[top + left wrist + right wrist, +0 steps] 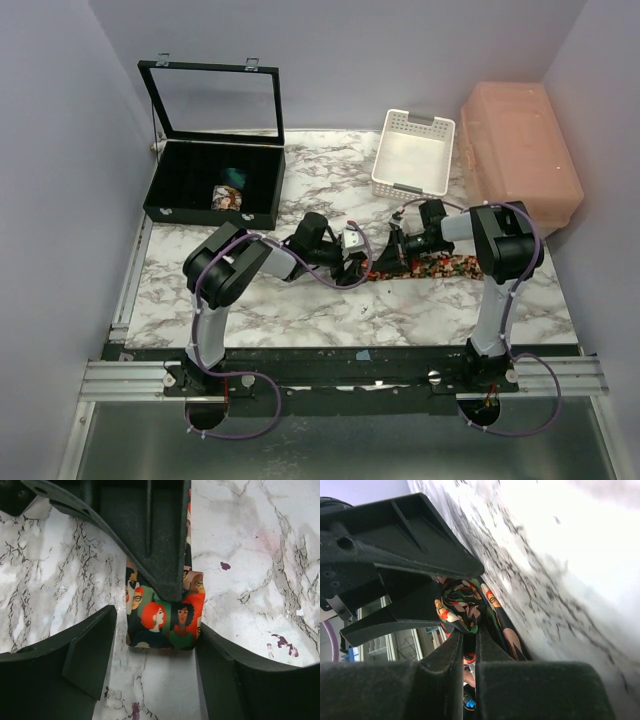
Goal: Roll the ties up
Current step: Roll the tie at the center of the board.
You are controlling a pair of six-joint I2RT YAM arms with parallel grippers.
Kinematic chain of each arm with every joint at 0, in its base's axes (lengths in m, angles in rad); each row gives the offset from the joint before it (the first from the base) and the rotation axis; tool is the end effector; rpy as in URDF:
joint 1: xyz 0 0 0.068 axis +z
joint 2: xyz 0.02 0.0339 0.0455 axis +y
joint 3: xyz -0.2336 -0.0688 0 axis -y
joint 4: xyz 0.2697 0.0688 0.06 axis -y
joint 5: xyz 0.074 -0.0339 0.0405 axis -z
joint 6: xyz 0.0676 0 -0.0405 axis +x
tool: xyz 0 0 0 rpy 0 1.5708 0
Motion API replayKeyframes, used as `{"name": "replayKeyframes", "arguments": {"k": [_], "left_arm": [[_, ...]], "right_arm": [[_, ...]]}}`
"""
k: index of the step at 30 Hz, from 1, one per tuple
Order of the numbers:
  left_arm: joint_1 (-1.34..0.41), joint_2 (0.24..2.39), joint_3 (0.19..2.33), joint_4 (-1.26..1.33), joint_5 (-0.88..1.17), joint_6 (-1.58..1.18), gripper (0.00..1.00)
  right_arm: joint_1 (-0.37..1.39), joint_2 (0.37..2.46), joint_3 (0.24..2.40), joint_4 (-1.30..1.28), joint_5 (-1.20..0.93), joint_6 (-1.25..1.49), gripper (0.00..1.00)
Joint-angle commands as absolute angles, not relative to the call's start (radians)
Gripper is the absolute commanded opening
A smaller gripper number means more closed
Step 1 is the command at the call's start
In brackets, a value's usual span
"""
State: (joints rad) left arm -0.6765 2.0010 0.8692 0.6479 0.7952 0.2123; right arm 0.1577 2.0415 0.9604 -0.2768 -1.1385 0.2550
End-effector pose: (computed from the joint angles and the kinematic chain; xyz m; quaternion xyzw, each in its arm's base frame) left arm 0.2768 -0.2842 0.0507 0.5200 0.6264 -0.4322 0.3877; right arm 0.3137 0.1120 0.0119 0.0165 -0.8393 -0.5429 0.0222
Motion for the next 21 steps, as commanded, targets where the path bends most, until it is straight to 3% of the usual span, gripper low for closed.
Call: {"name": "replayKeyframes", "arguments": {"k": [1, 4, 6, 10, 12, 13, 15, 21], "left_arm": [[-0.693, 1.994, 0.869, 0.568, 0.826, 0.243, 0.65], [-0.709, 1.996, 0.886, 0.513, 0.800, 0.245, 0.59], [-0.717, 2.008, 0.905, 0.490, 0.776, 0.229, 0.47], [-0.730, 2.013, 0.953, 0.375, 0.682, 0.233, 0.26], [-0.731, 2.008, 0.961, 0.320, 0.656, 0.248, 0.21], [-0.733, 2.008, 0.964, 0.295, 0.644, 0.258, 0.19], [-0.736, 2.011, 0.976, 0.248, 0.615, 0.267, 0.15], [-0.758, 2.012, 0.986, 0.196, 0.565, 0.277, 0.14]], "right_arm": [[0.168, 2.152, 0.984, -0.288, -0.908, 0.164, 0.09], [0.178, 2.143, 0.983, -0.274, -0.925, 0.168, 0.13], [0.179, 2.119, 0.971, -0.262, -0.925, 0.170, 0.19], [0.177, 2.045, 0.973, -0.309, -0.858, 0.171, 0.44], [0.171, 1.983, 0.976, -0.354, -0.818, 0.166, 0.60], [0.169, 1.943, 0.976, -0.373, -0.810, 0.161, 0.63], [0.169, 1.871, 0.966, -0.391, -0.781, 0.172, 0.64], [0.188, 1.768, 0.945, -0.423, -0.745, 0.228, 0.54]]}}
